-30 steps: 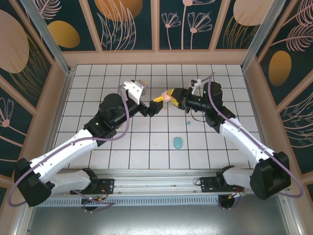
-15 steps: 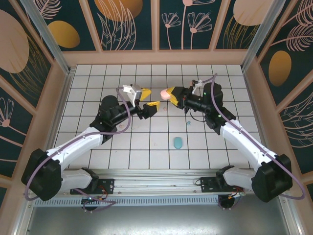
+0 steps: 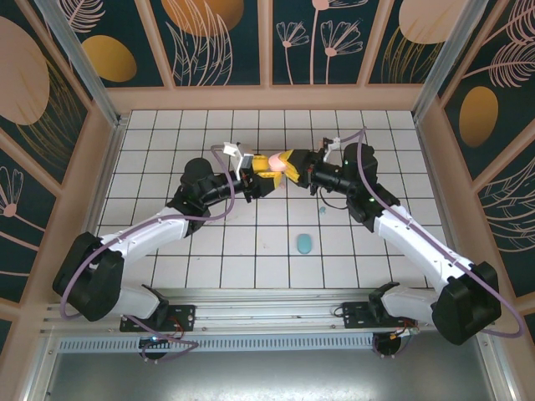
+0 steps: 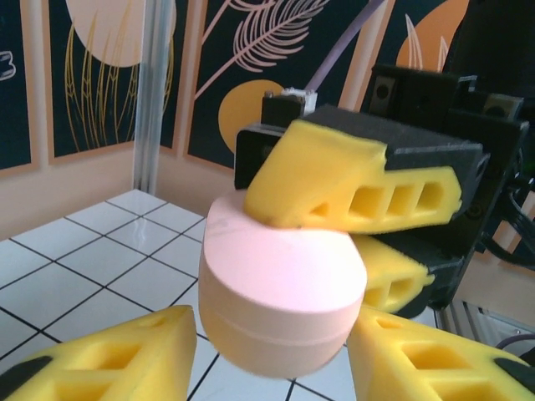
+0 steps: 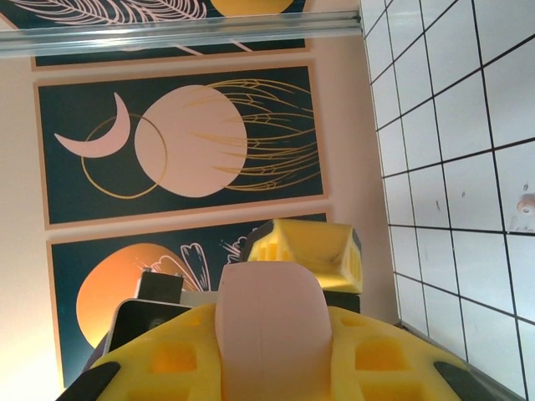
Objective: Insert the wireless bluetooth earbuds into the charging case
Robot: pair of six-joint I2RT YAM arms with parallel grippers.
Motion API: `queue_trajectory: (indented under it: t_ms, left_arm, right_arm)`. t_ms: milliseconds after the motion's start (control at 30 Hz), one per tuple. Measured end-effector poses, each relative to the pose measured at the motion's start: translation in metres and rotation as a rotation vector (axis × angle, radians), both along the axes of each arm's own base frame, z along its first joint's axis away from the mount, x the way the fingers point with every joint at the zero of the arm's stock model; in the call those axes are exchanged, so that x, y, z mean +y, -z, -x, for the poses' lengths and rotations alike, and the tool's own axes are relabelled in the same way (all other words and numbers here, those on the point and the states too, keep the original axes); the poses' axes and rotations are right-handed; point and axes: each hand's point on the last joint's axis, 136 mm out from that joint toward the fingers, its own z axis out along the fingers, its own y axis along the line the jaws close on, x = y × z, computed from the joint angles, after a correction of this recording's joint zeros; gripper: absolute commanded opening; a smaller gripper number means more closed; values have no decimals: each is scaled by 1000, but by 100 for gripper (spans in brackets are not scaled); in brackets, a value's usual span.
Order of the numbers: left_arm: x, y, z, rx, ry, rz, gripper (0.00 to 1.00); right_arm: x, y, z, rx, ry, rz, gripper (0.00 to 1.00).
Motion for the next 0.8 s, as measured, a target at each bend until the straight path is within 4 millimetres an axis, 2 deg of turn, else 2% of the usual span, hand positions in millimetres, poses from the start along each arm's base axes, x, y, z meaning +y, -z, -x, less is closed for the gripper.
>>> queue_trajectory:
  t_ms: [233, 267, 433, 533, 633, 800]
  left_arm:
    - [-1, -3, -2, -8, 8, 4, 28]
    - [-1, -3, -2, -8, 9, 4, 29]
    - [-2, -4, -2, -4, 14, 7, 50]
    - [-2, -6, -2, -8, 14, 8, 51]
    - [-2, -8, -2, -13, 15, 10, 45]
    - [-3, -8, -3, -18, 14, 8, 28]
  right_arm:
    - [-1, -3, -3, -13, 18, -6, 11]
    - [-1, -3, -3, -14, 19, -6, 11]
    - [-1, -3, -2, -15, 14, -7, 11]
    - [0, -4, -2, -15, 11, -8, 11]
    - [0, -4, -2, -15, 11, -10, 11]
    - [0, -6, -3, -18, 16, -15, 13]
